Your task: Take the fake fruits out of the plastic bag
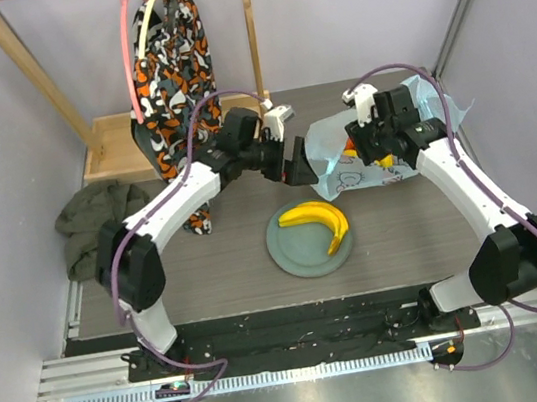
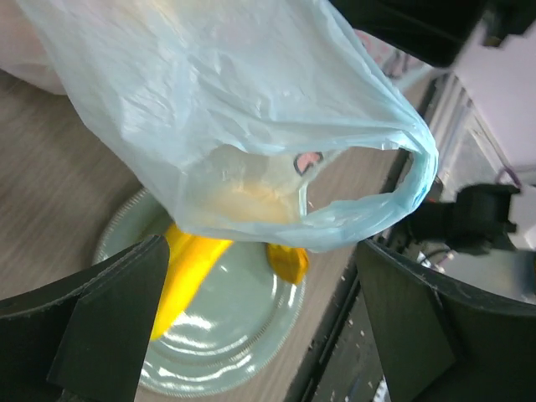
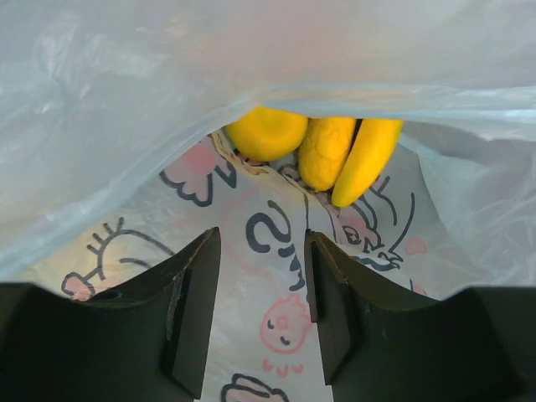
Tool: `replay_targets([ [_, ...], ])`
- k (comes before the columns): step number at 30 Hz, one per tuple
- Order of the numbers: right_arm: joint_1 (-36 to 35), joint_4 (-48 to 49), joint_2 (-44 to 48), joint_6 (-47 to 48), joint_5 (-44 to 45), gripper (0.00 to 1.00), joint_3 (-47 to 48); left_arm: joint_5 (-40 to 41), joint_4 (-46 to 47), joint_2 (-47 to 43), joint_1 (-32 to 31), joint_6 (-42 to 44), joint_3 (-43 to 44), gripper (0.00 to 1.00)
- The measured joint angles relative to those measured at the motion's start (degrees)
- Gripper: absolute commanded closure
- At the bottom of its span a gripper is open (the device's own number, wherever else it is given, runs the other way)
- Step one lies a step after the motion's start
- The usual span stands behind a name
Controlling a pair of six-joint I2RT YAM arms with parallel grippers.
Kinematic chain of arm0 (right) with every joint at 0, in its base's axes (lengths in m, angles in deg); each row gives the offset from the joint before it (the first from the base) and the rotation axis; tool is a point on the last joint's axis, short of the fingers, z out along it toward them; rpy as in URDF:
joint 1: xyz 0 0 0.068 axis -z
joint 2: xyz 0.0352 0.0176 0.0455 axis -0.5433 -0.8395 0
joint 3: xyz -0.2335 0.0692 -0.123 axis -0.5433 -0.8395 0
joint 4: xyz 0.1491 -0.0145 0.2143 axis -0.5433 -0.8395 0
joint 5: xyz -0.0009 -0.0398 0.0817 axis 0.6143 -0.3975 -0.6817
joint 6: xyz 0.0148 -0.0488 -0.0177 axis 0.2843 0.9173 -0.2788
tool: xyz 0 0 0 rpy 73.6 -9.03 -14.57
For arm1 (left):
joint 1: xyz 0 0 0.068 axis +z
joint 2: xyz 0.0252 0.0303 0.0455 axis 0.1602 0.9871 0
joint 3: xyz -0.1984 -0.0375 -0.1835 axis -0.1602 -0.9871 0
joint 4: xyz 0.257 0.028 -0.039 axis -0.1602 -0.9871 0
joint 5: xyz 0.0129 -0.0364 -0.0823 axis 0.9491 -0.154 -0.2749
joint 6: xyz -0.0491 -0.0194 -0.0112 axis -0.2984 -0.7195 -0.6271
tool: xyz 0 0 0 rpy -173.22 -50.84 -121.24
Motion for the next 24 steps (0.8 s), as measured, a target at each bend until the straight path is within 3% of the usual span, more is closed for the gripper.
replay_targets([
  [4,1.53,3.87,-0.17,-2.49,-0.66,0.45,-3.08,3.34,0.85,6.38,-1.62,-0.83,4.50,0.00],
  [6,1.22,5.46,0.15,-3.48,-1.22,0.44,-5.14,4.24,1.64,8.13,-3.13,-0.92,6.82,0.23],
  [7,1.05,6.10,0.61,-4.04,-1.42,0.43,-6.82,4.57,1.75,8.81,-4.00,-1.03,7.93,0.39],
  [8,0.96,6.27,1.29,-4.63,-1.53,0.43,-8.66,4.87,1.97,9.33,-4.79,-1.05,8.72,0.83],
  [9,0.94,6.21,2.38,-5.42,-1.70,0.42,-11.21,5.11,2.21,9.60,-5.53,-0.50,9.20,1.00],
  [15,1.53,2.97,7.61,-6.47,-2.14,0.42,-18.16,6.67,1.53,8.07,-7.17,4.00,5.90,1.00],
  [24,5.49,8.28,0.09,-3.45,3.89,0.31,-8.94,8.37,-2.19,-0.74,-6.91,10.32,1.07,1.00],
])
